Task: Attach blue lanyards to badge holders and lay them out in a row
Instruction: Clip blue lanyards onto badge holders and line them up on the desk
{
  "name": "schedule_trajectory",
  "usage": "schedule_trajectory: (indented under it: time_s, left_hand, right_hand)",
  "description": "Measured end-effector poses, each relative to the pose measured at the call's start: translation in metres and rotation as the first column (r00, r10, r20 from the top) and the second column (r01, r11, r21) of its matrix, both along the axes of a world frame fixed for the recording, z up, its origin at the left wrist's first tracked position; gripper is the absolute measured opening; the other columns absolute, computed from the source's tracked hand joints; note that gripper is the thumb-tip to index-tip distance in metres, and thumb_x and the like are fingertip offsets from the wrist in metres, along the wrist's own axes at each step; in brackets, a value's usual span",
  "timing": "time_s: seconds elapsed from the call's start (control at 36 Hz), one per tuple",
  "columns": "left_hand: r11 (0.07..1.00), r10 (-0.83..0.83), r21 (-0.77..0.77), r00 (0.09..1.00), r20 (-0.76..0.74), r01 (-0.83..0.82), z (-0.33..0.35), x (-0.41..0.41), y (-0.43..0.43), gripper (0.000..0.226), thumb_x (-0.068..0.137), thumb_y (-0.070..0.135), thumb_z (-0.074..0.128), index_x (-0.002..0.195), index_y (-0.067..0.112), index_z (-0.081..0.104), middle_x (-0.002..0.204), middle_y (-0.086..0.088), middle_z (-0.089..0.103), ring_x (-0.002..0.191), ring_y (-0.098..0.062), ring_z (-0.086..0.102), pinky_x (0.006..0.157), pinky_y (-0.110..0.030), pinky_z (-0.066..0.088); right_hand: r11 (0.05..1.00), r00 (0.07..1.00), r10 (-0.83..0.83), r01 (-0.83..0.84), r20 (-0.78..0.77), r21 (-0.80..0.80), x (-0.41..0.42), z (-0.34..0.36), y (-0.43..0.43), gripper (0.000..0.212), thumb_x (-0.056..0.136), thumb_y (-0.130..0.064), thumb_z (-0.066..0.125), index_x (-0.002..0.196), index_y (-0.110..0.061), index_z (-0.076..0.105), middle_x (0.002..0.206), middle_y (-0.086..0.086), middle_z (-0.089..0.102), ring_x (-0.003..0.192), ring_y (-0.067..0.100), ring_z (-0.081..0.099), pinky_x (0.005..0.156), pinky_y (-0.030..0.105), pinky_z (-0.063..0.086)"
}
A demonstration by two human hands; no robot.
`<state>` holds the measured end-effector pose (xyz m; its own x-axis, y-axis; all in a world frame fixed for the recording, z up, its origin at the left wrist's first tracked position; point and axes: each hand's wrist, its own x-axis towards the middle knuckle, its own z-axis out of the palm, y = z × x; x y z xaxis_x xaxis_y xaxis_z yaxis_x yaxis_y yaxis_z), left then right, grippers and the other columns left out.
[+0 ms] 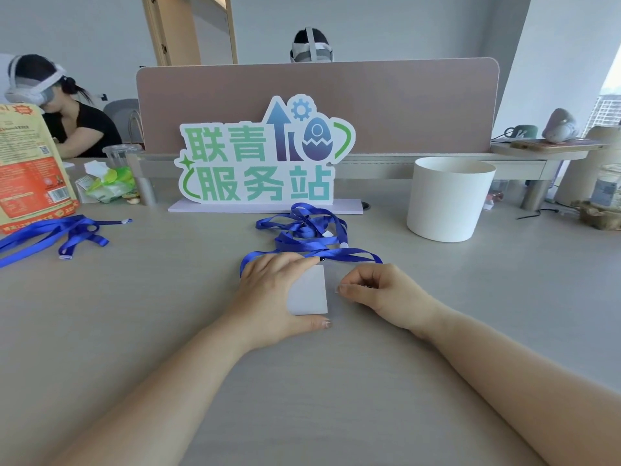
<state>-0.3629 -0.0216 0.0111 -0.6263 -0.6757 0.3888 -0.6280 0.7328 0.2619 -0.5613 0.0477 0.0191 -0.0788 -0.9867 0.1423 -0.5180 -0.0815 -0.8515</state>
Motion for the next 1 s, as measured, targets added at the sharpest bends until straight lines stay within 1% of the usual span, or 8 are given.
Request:
schedule_trajectory:
  time_s: [0.08,0.19,0.28,0.36,0.47,0.61,0.81,1.0]
  left_hand:
    - [1.000,-0.001,-0.003,1.000,-0.004,0.001,0.000,0.000,0.000,0.102,0.049,0.083,0.046,0.140,0.040,0.036,0.138,0.018,0.039,0.129,-0.010,0.032,0.106,-0.022,0.016]
    - [1.000,-0.021,-0.023,1.000,-0.020,0.021,-0.001,-0.004,0.003,0.097,0.055,0.081,0.043,0.140,0.037,0.036,0.140,0.018,0.038,0.130,-0.007,0.029,0.113,-0.028,0.011]
    - [0.998,-0.036,-0.055,0.996,-0.084,0.031,-0.001,-0.012,0.008,0.079,0.069,0.075,0.040,0.137,0.036,0.042,0.136,0.018,0.044,0.125,-0.004,0.031,0.114,-0.039,0.015]
    - [0.996,-0.033,-0.083,0.994,-0.104,0.025,-0.003,-0.018,0.008,0.063,0.079,0.066,0.036,0.133,0.036,0.049,0.128,0.017,0.052,0.119,-0.008,0.039,0.113,-0.042,0.018]
    - [0.999,-0.015,-0.050,0.995,-0.095,0.010,-0.008,-0.016,0.004,0.058,0.079,0.067,0.034,0.126,0.040,0.053,0.117,0.015,0.057,0.112,-0.018,0.048,0.105,-0.038,0.027]
    - [1.000,0.007,-0.006,0.993,-0.115,-0.008,-0.005,-0.013,0.004,0.060,0.072,0.069,0.033,0.123,0.045,0.053,0.117,0.019,0.055,0.116,-0.011,0.046,0.100,-0.029,0.023]
    - [1.000,0.014,-0.012,0.989,-0.150,-0.016,-0.003,-0.012,0.006,0.057,0.069,0.067,0.036,0.119,0.047,0.055,0.114,0.023,0.055,0.115,-0.008,0.046,0.100,-0.027,0.023]
    - [0.999,0.019,-0.038,0.988,-0.153,-0.026,-0.005,-0.012,0.005,0.057,0.068,0.068,0.040,0.118,0.046,0.056,0.110,0.023,0.055,0.111,-0.008,0.049,0.095,-0.023,0.021]
  right_hand:
    - [1.000,1.000,0.010,-0.010,-0.005,0.004,-0.002,-0.001,-0.001,0.013,0.087,-0.023,0.065,0.088,-0.010,0.069,0.077,0.003,0.059,0.066,0.009,0.047,0.060,0.018,0.040]
    - [1.000,0.999,0.017,-0.018,-0.048,-0.022,-0.001,-0.003,-0.002,0.011,0.089,-0.019,0.062,0.086,-0.009,0.066,0.068,-0.007,0.054,0.053,-0.002,0.043,0.053,0.008,0.035]
    - [0.998,0.996,0.037,-0.041,-0.086,-0.048,0.000,-0.002,-0.003,0.009,0.090,-0.017,0.061,0.083,-0.013,0.065,0.067,-0.011,0.053,0.052,-0.003,0.045,0.053,0.007,0.035]
    - [0.995,0.991,0.078,-0.083,-0.108,-0.049,0.001,-0.001,-0.002,0.012,0.090,-0.015,0.061,0.079,-0.016,0.064,0.066,-0.012,0.053,0.053,-0.003,0.044,0.054,0.008,0.035]
    - [0.992,0.990,0.121,-0.122,-0.067,-0.013,0.001,0.001,0.000,0.009,0.087,-0.017,0.065,0.079,-0.014,0.068,0.072,-0.006,0.063,0.063,0.003,0.052,0.061,0.013,0.042]
    - [0.988,0.986,0.151,-0.148,-0.070,0.044,0.000,0.004,0.001,0.010,0.088,-0.022,0.064,0.089,-0.014,0.071,0.086,0.002,0.071,0.076,0.007,0.058,0.077,0.022,0.048]
    - [0.990,0.986,0.137,-0.133,-0.092,0.053,0.001,0.002,0.003,0.007,0.090,-0.019,0.062,0.087,-0.017,0.069,0.077,-0.008,0.064,0.064,-0.001,0.051,0.061,0.007,0.040]
    - [0.990,0.984,0.134,-0.126,-0.119,0.066,0.000,0.001,0.002,0.011,0.091,-0.016,0.059,0.094,-0.015,0.069,0.077,-0.011,0.062,0.062,-0.006,0.050,0.060,0.005,0.039]
